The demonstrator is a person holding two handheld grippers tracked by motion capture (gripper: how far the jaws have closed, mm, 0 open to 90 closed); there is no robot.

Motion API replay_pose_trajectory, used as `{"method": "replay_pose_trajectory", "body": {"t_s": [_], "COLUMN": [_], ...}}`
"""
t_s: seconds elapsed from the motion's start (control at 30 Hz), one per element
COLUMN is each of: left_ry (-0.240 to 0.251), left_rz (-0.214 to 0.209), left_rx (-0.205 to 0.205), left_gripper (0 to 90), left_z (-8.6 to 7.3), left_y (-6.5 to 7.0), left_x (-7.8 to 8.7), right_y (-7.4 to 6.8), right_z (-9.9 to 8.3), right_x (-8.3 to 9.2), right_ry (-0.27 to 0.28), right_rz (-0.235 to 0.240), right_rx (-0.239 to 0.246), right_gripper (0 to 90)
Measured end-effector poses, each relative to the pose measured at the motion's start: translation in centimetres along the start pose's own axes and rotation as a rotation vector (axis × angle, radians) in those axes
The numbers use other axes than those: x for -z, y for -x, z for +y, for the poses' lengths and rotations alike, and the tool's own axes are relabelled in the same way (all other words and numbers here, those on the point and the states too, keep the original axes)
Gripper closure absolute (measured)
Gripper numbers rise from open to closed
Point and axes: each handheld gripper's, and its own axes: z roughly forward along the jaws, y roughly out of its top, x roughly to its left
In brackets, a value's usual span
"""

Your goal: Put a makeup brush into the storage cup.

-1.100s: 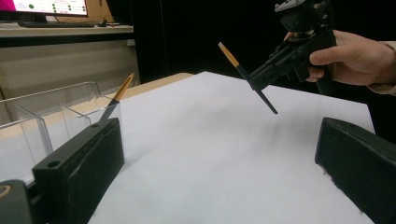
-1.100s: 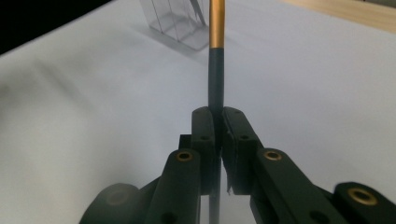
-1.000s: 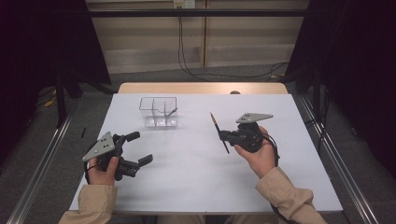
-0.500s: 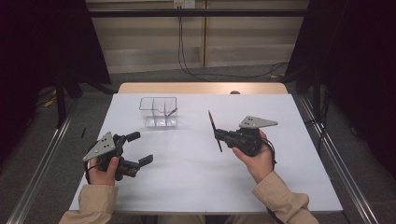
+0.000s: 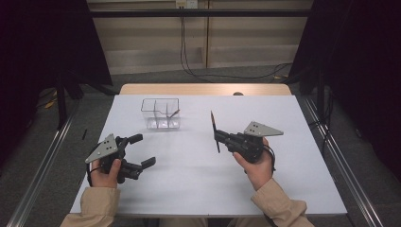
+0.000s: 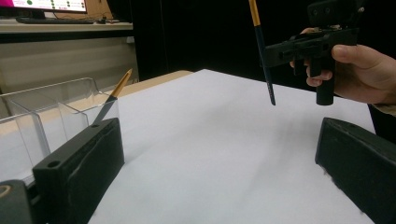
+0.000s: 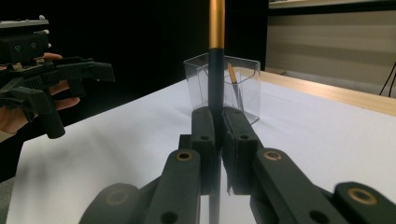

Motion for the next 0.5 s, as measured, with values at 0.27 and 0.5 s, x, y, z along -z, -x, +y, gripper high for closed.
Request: {"method": "replay_pose_trajectory", "body": {"t_s": [0.27,0.5], "left_ry": [-0.005,-0.008], "left_rz": [-0.002,-0.006], "left_rx": [0.003,0.008], "left_gripper": [0.9,0.8], "left_z": [-0.01,-0.06], "left_y": [0.07,0.13], "left_x": [-0.26,-0.44], "right_y": [-0.32,-0.64], "right_z": [-0.41,-0.46], "right_x": [0.02,0.02], "right_ry": [0.021,0.047], "right_rz": [0.009,0.025], "right_rx": [0.029,0.045], "right_gripper": [84.0,84.0]}}
